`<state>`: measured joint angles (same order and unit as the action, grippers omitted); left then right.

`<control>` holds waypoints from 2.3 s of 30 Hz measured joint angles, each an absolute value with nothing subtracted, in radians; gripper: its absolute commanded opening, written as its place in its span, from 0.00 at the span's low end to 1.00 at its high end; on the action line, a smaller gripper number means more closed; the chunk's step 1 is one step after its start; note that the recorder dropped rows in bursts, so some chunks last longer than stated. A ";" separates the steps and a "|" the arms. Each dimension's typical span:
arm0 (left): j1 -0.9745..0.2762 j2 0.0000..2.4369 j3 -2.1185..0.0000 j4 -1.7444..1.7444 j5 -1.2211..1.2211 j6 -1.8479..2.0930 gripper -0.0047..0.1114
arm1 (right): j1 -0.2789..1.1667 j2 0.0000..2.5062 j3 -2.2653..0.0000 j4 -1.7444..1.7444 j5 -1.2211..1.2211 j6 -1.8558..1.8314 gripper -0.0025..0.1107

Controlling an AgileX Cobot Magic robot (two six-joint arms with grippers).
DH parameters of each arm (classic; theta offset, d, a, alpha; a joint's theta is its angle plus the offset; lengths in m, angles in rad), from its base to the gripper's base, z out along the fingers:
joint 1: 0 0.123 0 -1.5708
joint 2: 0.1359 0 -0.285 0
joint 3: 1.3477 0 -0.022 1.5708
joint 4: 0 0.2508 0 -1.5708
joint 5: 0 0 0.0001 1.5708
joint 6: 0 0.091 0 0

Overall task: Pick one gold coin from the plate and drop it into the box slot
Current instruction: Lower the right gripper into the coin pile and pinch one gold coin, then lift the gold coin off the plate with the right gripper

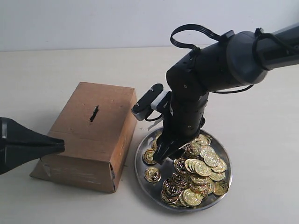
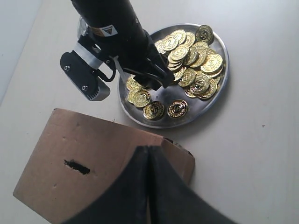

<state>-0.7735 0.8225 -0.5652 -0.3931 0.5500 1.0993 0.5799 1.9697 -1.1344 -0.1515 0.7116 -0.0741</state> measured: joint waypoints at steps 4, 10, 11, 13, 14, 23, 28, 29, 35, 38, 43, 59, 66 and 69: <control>-0.773 0.823 -0.565 -0.393 0.550 1.099 0.04 | 0.580 1.972 -1.134 -0.151 0.690 -0.058 0.54; -0.773 0.823 -0.565 -0.393 0.550 1.099 0.04 | 0.580 1.972 -1.134 -0.151 0.686 -0.056 0.54; -0.773 0.823 -0.565 -0.393 0.550 1.099 0.04 | 0.580 1.973 -1.134 -0.151 0.686 -0.056 0.54; -0.773 0.823 -0.565 -0.393 0.550 1.099 0.04 | 0.580 1.983 -1.134 -0.151 0.685 -0.056 0.54; -0.773 0.823 -0.565 -0.393 0.550 1.099 0.04 | 0.580 1.987 -1.134 -0.151 0.685 -0.056 0.53; -0.773 0.823 -0.565 -0.393 0.550 1.099 0.04 | 0.580 1.997 -1.134 -0.154 0.683 -0.054 0.50; -0.773 0.823 -0.565 -0.393 0.550 1.099 0.04 | 0.580 1.997 -1.134 -0.154 0.683 -0.054 0.50; -0.773 0.823 -0.565 -0.393 0.550 1.099 0.04 | 0.580 1.997 -1.134 -0.154 0.683 -0.054 0.50; -0.773 0.823 -0.565 -0.393 0.550 1.099 0.04 | 0.580 1.997 -1.134 -0.154 0.683 -0.054 0.46; -0.773 0.823 -0.565 -0.393 0.550 1.099 0.04 | 0.580 1.997 -1.134 -0.154 0.683 -0.051 0.45; -0.773 0.823 -0.565 -0.393 0.550 1.099 0.04 | 0.580 1.997 -1.134 -0.154 0.683 -0.051 0.43; -0.773 0.823 -0.565 -0.393 0.550 1.099 0.04 | 0.580 1.997 -1.134 -0.156 0.683 -0.041 0.36; -0.773 0.823 -0.565 -0.393 0.550 1.099 0.04 | 0.580 1.985 -1.134 -0.156 0.683 -0.041 0.33; -0.773 0.823 -0.565 -0.393 0.550 1.099 0.04 | 0.580 1.953 -1.134 -0.156 0.683 -0.041 0.33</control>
